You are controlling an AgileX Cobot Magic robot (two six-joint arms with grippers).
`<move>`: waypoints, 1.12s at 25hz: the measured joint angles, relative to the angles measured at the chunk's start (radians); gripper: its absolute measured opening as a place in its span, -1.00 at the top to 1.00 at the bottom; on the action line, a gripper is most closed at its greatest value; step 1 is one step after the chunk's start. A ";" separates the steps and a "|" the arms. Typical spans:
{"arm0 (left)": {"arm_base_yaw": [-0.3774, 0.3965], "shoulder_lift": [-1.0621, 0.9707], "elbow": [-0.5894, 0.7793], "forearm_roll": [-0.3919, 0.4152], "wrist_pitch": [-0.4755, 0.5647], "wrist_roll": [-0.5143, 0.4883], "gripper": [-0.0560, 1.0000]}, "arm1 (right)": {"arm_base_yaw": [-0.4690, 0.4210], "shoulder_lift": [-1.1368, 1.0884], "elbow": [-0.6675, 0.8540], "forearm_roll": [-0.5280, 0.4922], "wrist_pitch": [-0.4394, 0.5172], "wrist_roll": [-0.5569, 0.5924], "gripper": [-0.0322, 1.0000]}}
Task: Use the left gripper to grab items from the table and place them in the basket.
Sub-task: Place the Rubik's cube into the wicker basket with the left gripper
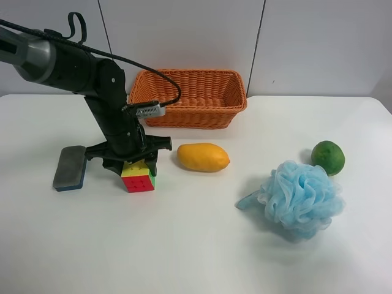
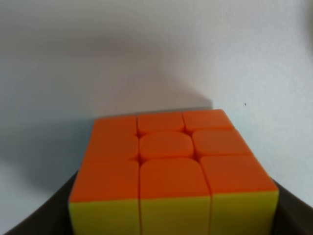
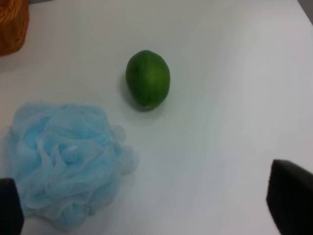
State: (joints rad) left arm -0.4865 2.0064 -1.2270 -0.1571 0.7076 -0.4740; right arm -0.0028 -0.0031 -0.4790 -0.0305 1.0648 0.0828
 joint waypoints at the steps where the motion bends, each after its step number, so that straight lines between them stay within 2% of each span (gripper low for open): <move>1: 0.000 -0.010 0.000 -0.005 0.006 0.000 -0.18 | 0.000 0.000 0.000 0.000 0.000 0.000 -0.98; 9: 0.003 -0.176 -0.032 -0.017 0.088 0.000 -0.18 | 0.000 0.000 0.000 0.000 0.000 0.000 -0.98; 14: 0.026 -0.194 -0.210 -0.012 0.218 0.009 -0.18 | 0.000 0.000 0.000 0.000 0.000 0.000 -0.98; 18: 0.030 -0.176 -0.374 0.022 0.281 0.020 -0.18 | 0.000 0.000 0.000 0.000 0.000 0.000 -0.98; 24: 0.030 -0.071 -0.603 0.076 0.285 0.034 -0.18 | 0.000 0.000 0.000 0.000 0.000 0.000 -0.98; 28: 0.030 0.026 -0.723 0.083 0.229 0.070 -0.18 | 0.000 0.000 0.000 0.000 0.000 0.000 -0.98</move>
State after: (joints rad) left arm -0.4570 2.0325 -1.9499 -0.0745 0.9370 -0.4038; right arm -0.0028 -0.0031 -0.4790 -0.0305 1.0648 0.0828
